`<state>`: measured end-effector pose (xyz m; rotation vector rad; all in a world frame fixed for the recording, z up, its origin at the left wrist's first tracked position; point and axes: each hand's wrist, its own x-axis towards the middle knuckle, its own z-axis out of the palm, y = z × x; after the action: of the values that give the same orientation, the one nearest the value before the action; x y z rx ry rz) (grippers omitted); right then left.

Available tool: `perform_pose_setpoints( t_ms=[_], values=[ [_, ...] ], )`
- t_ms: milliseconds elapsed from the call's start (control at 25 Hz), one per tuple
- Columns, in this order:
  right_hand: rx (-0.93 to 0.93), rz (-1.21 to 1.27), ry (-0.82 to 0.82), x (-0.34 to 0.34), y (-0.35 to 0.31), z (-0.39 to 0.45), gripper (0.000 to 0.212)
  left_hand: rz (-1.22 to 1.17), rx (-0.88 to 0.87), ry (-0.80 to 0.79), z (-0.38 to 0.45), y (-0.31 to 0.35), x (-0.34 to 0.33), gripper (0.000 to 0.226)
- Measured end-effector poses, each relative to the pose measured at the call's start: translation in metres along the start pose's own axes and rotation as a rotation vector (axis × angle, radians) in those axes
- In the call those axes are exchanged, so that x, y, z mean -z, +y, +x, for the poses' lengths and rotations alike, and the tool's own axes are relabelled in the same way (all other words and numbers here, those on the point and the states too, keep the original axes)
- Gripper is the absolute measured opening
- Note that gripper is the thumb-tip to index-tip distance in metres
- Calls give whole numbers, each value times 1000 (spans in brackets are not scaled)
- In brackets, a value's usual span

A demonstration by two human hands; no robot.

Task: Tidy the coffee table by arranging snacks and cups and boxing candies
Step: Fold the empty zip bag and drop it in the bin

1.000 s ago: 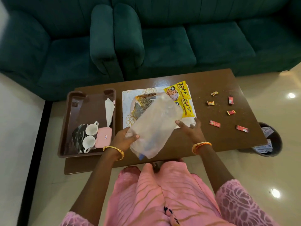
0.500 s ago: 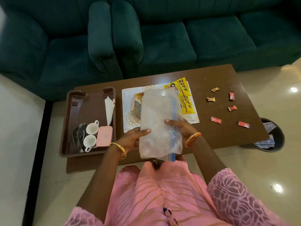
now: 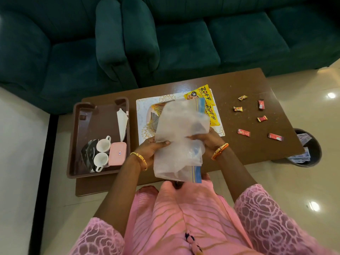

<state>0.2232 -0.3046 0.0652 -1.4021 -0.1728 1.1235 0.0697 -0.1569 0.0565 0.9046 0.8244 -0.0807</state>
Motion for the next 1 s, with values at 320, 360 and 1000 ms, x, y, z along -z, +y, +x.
perform_pose_setpoints(
  t_ms=[320,360,1000],
  values=[
    [463,-397,-46,-16,4,-1,32,-441,284,-400,-8,-24,16,81],
    [515,-464,-34,-15,10,-1,32,-459,297,-414,-9,-26,14,84],
    [-115,193,341,20,51,-22,71,22,39,33,35,-30,-47,48]
  ],
)
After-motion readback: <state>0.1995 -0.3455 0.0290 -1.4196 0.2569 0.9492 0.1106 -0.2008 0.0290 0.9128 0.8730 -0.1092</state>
